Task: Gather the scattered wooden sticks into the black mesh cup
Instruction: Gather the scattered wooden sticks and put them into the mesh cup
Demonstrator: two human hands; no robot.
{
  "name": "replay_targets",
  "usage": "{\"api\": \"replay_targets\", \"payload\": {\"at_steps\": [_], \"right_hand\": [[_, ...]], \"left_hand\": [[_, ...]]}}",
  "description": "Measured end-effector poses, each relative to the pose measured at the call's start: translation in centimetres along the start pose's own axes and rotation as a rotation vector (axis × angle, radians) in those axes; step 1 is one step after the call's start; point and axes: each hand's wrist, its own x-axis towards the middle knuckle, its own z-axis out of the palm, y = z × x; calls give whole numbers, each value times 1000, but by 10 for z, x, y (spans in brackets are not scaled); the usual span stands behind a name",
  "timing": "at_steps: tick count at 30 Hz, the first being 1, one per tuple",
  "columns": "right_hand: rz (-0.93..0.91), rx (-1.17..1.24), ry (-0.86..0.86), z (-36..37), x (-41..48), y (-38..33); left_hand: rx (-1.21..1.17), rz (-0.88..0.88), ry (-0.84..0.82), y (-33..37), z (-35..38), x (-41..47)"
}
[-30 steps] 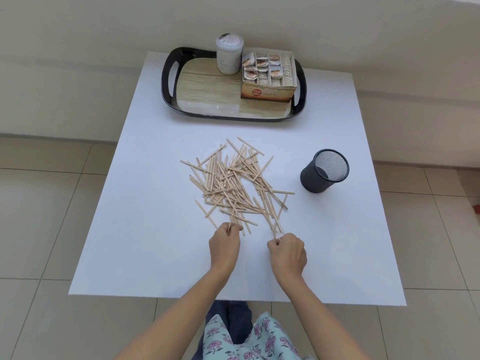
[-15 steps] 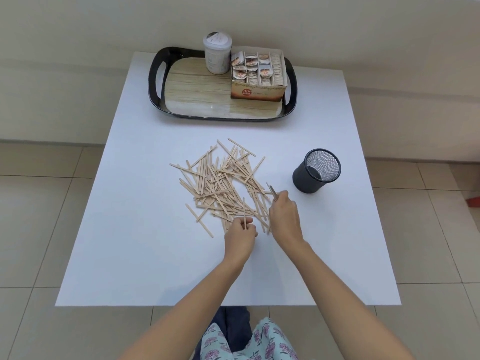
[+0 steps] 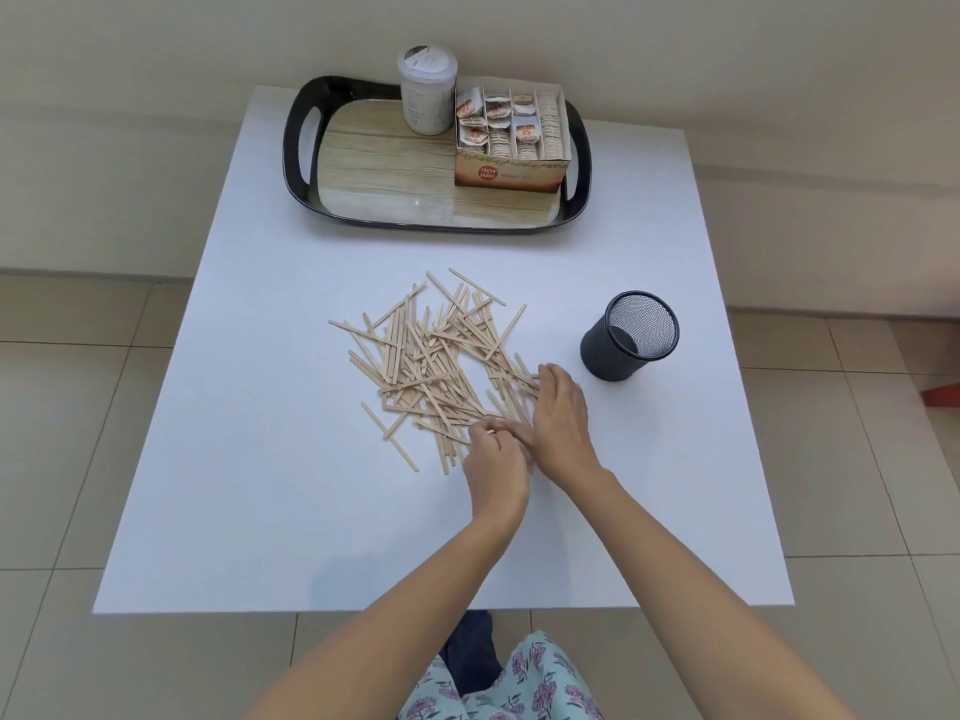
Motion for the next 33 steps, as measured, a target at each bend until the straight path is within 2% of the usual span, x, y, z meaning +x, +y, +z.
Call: {"api": "replay_targets", "payload": {"at_steps": [3, 7, 10, 17, 20, 24, 27, 31, 33], "right_hand": [[-20, -164, -16, 3, 0, 0], [-21, -245, 74, 7, -6, -7], [5, -208, 105, 8, -13, -12], [94, -225, 49, 6, -16, -26], [166, -290, 118, 7, -10, -31], [198, -222, 0, 14, 0, -26], [262, -59, -26, 8, 9, -24], [459, 658, -24, -2, 11, -13], [455, 808, 20, -4, 6, -8]], "left_hand": [[126, 73, 36, -10, -4, -5], [683, 451, 111, -45, -25, 0], [909, 553, 113, -65, -47, 13], [1069, 593, 111, -94, -90, 38], [1078, 592, 110, -95, -93, 41], [1060, 597, 117, -96, -93, 41], [1052, 596, 120, -97, -94, 42], [1060, 600, 128, -97, -93, 42], [1059, 602, 132, -97, -93, 42]]}}
